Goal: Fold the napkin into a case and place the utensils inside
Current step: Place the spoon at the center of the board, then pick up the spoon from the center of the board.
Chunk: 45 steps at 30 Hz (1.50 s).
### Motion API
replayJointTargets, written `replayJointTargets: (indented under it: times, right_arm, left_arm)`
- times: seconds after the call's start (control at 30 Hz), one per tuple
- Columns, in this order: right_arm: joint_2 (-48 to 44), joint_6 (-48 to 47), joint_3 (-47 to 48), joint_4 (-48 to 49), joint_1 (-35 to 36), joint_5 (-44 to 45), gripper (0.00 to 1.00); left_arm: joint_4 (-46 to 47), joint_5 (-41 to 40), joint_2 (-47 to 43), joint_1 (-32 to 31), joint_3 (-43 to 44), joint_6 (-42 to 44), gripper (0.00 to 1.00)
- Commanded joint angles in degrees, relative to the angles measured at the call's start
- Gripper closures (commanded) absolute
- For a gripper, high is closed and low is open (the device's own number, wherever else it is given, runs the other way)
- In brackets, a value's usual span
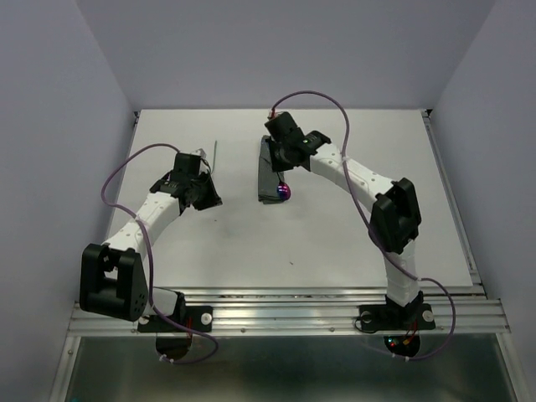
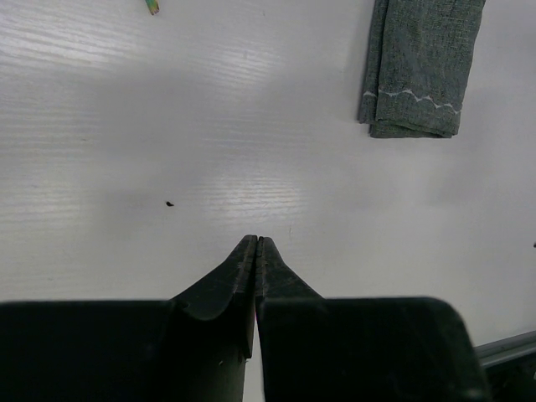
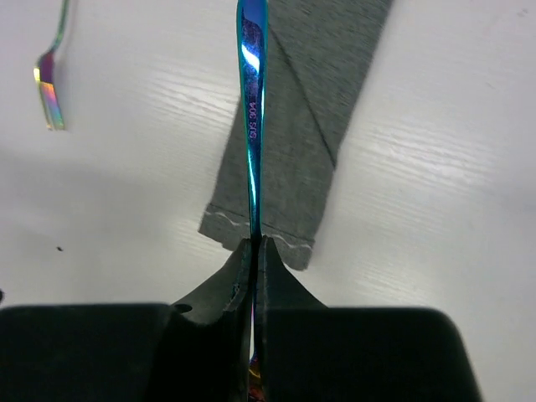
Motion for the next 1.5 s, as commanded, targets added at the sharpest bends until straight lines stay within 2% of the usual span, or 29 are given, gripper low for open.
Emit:
replayJointTargets:
  times: [0.0, 0.2, 0.3, 0.4, 0.43, 0.5, 0.53, 0.57, 0.6, 0.63, 0.67, 0.7, 0.77, 0.83, 0.97, 1.2, 1.47]
  right_arm:
    - [-9.4, 1.5, -10.6, 1.9, 0.5, 12.0, 0.99]
    - [-22.4, 1.9, -27.0, 1.8, -3.7, 24.4, 0.99]
    - [-24.7, 1.5, -29.8, 0.0, -3.7, 32.1, 0.99]
    - [-22.9, 2.6, -31.3, -3.0, -3.7, 44.6, 0.99]
    - [-20.2, 3.3, -31.4, -5.1, -2.8, 51.6, 0.99]
    - [-14.6, 9.0, -30.1, -8.9, -1.3, 58.0, 0.99]
    - [-14.6, 10.3, -29.4, -10.2, -1.3, 58.0, 0.99]
    - [-10.7, 11.6, -28.4, -12.6, 0.5, 57.2, 0.78]
    - [-9.2, 13.4, -26.4, -13.4, 2.1, 54.2, 0.63]
    - [-8.1, 12.8, -26.2, -11.9, 6.0, 53.0, 0.33]
    - [-8.4, 10.7, -27.4, -10.2, 7.5, 52.1, 0.27]
    - [-9.4, 9.5, -28.4, -8.1, 8.0, 47.0, 0.24]
    - [-12.7, 8.7, -31.4, -1.1, 7.1, 40.4, 0.23]
    - [-18.1, 9.3, -34.9, 1.8, 3.7, 34.0, 0.25]
    - [-22.8, 10.3, -37.8, 2.8, -2.4, 28.2, 0.36]
    - [-22.1, 11.0, -41.2, 3.7, -10.0, 19.9, 0.38]
    - [-18.8, 11.7, -42.6, 10.2, -16.8, 9.0, 0.4]
  left_arm:
    - [1.0, 0.9, -2.3, 0.2, -0.8, 0.9, 0.87]
    - [0.8, 1.3, -2.4, 0.2, -0.5, 1.8, 0.87]
    - [0.6, 1.3, -2.5, 0.2, -0.1, 2.0, 0.87]
    - [0.5, 1.4, -2.5, 0.2, -0.1, 2.2, 0.87]
    - [0.4, 1.4, -2.5, 0.2, -0.1, 2.4, 0.87]
    - [0.4, 1.5, -2.8, 0.2, -0.5, 2.4, 0.87]
    - [0.4, 1.6, -2.8, 0.2, -0.5, 2.3, 0.87]
    - [0.5, 1.7, -3.0, 0.2, -0.7, 2.2, 0.87]
    - [0.5, 1.6, -3.2, 0.2, -0.9, 2.3, 0.87]
    - [0.3, 1.6, -3.2, 0.2, -1.0, 2.1, 0.87]
    - [0.2, 1.3, -3.4, 0.2, -1.1, 2.0, 0.87]
    - [0.1, 1.3, -3.7, 0.2, -1.1, 2.0, 0.87]
    - [0.1, 1.3, -4.0, 0.2, -1.2, 1.9, 0.87]
    - [-0.2, 1.1, -4.6, 0.2, -1.2, 2.0, 0.87]
    - [-0.3, 1.0, -4.6, 0.2, -1.2, 2.7, 0.86]
    - [0.1, 1.8, -4.2, 0.2, -1.9, 2.8, 0.86]
    - [0.8, 2.5, -4.3, 0.2, -3.0, 3.0, 0.86]
